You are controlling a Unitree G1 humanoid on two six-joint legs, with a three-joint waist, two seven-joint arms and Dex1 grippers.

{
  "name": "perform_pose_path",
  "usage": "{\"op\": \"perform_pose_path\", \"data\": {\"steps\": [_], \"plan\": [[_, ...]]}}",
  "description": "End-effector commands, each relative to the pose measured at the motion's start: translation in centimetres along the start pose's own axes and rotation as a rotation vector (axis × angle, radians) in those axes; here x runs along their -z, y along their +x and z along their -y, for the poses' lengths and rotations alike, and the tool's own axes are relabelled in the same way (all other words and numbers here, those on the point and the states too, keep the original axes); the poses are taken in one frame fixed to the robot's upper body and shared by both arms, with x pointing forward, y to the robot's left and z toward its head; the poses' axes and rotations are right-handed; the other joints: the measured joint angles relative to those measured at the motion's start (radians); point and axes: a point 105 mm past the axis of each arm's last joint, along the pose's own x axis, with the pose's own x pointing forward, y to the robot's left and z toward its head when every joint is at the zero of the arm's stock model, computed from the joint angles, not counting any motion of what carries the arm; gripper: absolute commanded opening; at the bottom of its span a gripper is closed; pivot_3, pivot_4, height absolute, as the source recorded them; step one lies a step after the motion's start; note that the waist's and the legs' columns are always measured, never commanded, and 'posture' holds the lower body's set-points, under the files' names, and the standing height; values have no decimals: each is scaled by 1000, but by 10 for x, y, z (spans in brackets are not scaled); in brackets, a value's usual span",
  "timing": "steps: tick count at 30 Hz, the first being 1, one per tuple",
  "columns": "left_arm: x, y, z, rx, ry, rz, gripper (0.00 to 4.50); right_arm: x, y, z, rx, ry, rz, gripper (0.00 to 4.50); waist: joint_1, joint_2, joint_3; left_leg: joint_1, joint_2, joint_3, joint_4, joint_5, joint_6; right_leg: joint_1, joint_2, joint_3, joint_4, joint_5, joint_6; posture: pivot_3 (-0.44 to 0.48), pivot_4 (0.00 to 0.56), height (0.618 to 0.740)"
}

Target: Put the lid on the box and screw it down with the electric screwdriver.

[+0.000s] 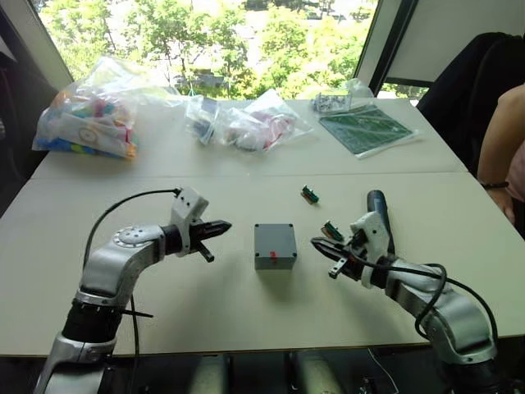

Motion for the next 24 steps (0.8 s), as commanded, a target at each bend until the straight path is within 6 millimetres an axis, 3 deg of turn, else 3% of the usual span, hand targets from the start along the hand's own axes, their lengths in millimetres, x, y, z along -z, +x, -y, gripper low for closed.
{"op": "perform_pose_path", "data": {"steps": [1, 4, 7, 13, 17, 19, 21, 24], "plan": [[-29, -5, 20, 155, -33, 102, 0, -14, -13, 5, 8, -3, 35, 60, 0, 0, 0, 0, 0, 0, 0, 0, 0, 0, 0, 0, 0, 0, 0, 0, 150, 740], [-43, 0, 31, 216, -8, 121, 0, -9, -19, 19, 55, -32, -19, 60, -1, 0, 0, 0, 0, 0, 0, 0, 0, 0, 0, 0, 0, 0, 0, 0, 150, 740], [-37, -2, 49, 308, 69, 57, 0, -8, -25, 25, 91, -59, -37, 60, -7, 0, 0, 0, 0, 0, 0, 0, 0, 0, 0, 0, 0, 0, 0, 0, 150, 740], [-21, -20, 82, 463, 193, -62, 0, 1, -29, 21, 64, -58, -54, 2487, -13, 1, 0, 1, 1, 0, -3, 0, 0, -1, 2, 0, 0, -1, 0, 0, 150, 740], [-27, -15, 80, 433, 207, -49, 0, -5, -25, 23, 62, -34, -31, 4021, -8, 1, 1, 0, 1, 0, 1, 0, 0, 0, 1, 0, -1, -1, 0, 0, 150, 740], [-27, -15, 78, 431, 206, -52, 0, -6, -20, 21, 60, -35, -31, 4452, -6, 1, 1, 0, 1, 1, 2, 0, 0, 0, 0, 0, -1, -1, 0, 0, 150, 740], [-24, -13, 75, 421, 223, -74, 0, -8, -15, 23, 77, -42, -24, 4247, -7, 1, 1, 0, 1, 1, 1, 0, 0, 0, 0, 0, -1, -1, 0, 0, 150, 740], [-21, -12, 73, 414, 239, -92, 0, -11, -10, 23, 87, -44, -16, 3412, -5, 2, 1, 0, 1, 1, -2, 0, 0, -1, 1, 0, -2, -1, 0, 0, 150, 740]]}}
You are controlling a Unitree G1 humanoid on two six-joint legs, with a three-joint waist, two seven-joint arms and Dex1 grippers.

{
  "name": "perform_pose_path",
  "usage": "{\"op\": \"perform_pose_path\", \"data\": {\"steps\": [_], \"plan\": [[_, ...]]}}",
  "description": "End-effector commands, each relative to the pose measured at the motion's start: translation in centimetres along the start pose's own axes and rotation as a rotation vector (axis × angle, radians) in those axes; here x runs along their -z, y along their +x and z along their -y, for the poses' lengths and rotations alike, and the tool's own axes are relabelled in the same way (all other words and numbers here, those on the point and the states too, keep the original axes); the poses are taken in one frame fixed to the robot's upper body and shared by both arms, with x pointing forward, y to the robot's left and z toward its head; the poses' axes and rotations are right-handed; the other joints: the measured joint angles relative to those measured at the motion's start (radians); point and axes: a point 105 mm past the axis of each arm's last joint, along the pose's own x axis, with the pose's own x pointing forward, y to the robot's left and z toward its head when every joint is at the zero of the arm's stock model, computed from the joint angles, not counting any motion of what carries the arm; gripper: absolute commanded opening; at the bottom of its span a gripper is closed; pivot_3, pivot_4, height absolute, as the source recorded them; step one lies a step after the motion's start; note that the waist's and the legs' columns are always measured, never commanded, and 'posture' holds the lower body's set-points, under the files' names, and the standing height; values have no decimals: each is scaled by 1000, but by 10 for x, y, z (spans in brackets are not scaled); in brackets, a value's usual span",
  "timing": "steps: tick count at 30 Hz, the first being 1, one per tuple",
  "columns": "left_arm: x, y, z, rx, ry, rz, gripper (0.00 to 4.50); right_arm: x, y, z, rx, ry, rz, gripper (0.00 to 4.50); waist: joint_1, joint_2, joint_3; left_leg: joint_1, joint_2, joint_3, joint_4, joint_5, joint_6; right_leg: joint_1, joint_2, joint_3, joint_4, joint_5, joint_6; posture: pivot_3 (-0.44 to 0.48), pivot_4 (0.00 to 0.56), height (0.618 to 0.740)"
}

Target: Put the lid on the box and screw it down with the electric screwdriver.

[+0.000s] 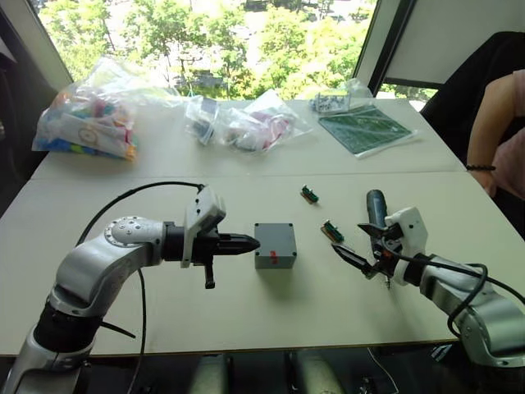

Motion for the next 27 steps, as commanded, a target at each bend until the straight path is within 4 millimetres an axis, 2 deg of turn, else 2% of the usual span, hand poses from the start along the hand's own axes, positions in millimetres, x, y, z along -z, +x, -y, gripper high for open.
{"op": "perform_pose_path", "data": {"steps": [1, 3, 6, 7, 27], "plan": [[-4, 0, -1, -4, 44, -3, 0, -9, 3, 0, 11, -21, 27, 3089, 2, 0, 0, 0, 0, 0, -1, 0, 0, 0, 0, 0, 0, 0, 0, 0, 150, 740], [-4, -1, -1, -3, 43, -2, 0, -9, 5, -1, 6, -22, 24, 2488, 3, 0, 0, -1, 0, 0, -1, 0, 0, -1, 0, 0, 0, 0, 0, 0, 150, 740], [-2, 0, -1, -11, 31, 1, 0, -8, 10, 2, 23, -26, 15, 1321, 2, 0, 0, -1, 0, 0, -1, 0, 0, -1, 0, 0, -1, 0, 0, 0, 150, 740], [-2, 0, -1, -14, 28, 1, 0, -7, 11, 2, 24, -27, 10, 1153, 2, 0, 0, -1, 0, 0, -1, 0, 0, -1, 0, 0, -1, 0, 0, 0, 150, 740], [4, 4, -1, -38, 22, 1, 0, 0, 22, 12, 46, -22, -13, 1153, 2, 0, 0, -1, 0, 0, 0, 0, 0, 0, 0, 0, 0, 0, 0, 0, 150, 740]]}}
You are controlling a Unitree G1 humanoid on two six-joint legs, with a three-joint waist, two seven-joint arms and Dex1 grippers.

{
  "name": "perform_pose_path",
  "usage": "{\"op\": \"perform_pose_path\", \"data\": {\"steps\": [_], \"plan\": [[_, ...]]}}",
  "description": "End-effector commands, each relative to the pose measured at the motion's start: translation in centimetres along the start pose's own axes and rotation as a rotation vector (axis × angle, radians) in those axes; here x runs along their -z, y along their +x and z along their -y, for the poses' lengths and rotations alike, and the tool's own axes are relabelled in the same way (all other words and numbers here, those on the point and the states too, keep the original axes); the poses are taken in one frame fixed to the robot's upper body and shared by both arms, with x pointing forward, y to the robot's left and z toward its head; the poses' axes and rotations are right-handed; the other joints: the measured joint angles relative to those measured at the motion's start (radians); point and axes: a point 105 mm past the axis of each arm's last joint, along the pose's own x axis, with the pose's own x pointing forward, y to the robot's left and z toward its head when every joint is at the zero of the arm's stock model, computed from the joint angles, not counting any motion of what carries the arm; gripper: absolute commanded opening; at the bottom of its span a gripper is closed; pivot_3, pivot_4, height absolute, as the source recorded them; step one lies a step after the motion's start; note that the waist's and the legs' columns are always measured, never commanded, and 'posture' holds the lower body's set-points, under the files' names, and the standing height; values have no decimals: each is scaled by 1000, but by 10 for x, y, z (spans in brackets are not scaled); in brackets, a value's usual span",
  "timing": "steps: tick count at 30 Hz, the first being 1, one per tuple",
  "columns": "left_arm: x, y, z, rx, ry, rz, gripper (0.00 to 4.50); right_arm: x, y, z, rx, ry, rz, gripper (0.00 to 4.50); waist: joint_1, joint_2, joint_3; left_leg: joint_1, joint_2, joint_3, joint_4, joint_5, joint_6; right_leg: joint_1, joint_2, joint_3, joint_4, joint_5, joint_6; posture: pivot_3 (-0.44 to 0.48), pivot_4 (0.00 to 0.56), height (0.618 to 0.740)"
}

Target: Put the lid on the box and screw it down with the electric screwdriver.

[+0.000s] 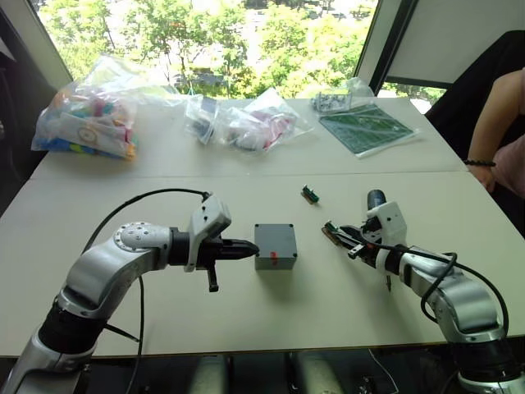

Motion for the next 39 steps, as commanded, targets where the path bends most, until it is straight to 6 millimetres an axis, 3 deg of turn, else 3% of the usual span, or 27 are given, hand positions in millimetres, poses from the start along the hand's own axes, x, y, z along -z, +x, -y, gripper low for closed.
{"op": "perform_pose_path", "data": {"steps": [1, 7, 11, 23, 33, 39], "plan": [[-7, -1, 2, -2, 43, 23, 0, -14, 0, 0, 4, -17, 59, 1153, 0, 0, 0, 0, 0, 0, 0, 0, 0, 0, 0, 0, 0, 0, 0, 0, 150, 740], [-5, 1, 1, -5, 51, 18, 0, -15, 2, -2, 5, -22, 66, 1153, 0, 0, 0, 0, 0, 0, 0, 0, 0, 0, 0, 0, 0, 0, 0, 0, 150, 740], [-4, 1, 0, -5, 55, 17, 0, -17, 4, -1, 17, -23, 75, 97, 0, 0, 0, 0, 0, 0, 0, 0, 0, 0, 0, 0, 0, 0, 0, 0, 150, 740], [-4, 2, -1, -8, 57, 21, 0, -21, 2, 0, 25, -18, 100, 97, 0, 0, 0, 0, 0, 0, 0, 0, 0, 0, 0, 0, 0, 0, 0, 0, 150, 740], [-11, -14, -20, -59, 11, 74, 0, -56, -20, -1, 28, -17, 266, 97, 0, 0, 0, 0, 0, 0, 0, 0, 0, 0, 0, 0, 0, 0, 0, 0, 150, 740], [-15, -26, -29, -85, -1, 84, 0, -74, -24, -31, -133, -29, 324, 97, -1, 1, 0, 0, 1, 0, 0, 0, 0, 0, 1, 0, 1, 0, 0, 0, 150, 740]]}}
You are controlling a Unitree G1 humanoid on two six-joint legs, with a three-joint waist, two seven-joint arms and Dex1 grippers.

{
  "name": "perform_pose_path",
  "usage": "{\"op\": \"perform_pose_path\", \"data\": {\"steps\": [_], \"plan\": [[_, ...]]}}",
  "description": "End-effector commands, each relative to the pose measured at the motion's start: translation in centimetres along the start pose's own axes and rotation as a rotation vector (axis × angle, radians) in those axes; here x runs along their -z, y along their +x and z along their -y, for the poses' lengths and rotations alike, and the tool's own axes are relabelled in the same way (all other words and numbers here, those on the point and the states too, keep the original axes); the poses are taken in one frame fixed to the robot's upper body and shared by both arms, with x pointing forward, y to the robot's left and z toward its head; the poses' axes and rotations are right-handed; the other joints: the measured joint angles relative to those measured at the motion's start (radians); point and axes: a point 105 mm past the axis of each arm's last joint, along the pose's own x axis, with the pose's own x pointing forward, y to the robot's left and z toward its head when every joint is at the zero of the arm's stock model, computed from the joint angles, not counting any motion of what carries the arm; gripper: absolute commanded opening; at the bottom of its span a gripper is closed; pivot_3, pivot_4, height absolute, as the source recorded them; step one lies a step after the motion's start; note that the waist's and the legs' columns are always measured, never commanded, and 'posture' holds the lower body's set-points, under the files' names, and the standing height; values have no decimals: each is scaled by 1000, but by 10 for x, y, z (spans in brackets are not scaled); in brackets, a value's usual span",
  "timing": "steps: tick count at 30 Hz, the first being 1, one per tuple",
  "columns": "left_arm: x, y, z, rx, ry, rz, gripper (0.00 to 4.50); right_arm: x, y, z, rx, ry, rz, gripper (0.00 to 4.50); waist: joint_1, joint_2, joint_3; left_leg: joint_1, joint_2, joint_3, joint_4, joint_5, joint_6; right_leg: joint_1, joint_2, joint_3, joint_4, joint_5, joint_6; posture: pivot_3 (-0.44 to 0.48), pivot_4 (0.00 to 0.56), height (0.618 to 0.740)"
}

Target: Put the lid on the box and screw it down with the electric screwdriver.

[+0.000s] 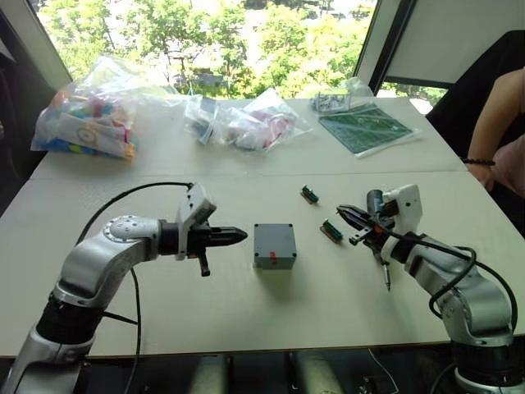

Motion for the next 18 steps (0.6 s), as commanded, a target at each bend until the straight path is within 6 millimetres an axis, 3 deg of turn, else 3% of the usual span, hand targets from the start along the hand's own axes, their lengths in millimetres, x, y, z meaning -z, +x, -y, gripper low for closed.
{"op": "perform_pose_path", "data": {"steps": [1, 4, 18], "plan": [[-12, -9, 0, 4, 39, 24, 0, -19, 3, -28, -138, -25, 57, 97, 1, 0, 0, 0, 0, 0, 0, 0, 0, 0, 0, 0, 0, 0, 0, 0, 150, 740], [-4, -16, -8, -45, 24, -5, 0, -10, 18, -52, -271, -59, 16, 97, -5, 0, 0, 0, 0, 0, 0, 0, 0, 0, 0, 0, 0, 0, 0, 0, 150, 740], [-3, -12, 1, -49, 11, -8, 0, -4, 43, -53, -305, -77, 15, 97, -21, 0, 0, 0, -1, 0, -1, 0, 0, 0, -1, 0, 0, 2, -3, 0, 150, 740]]}}
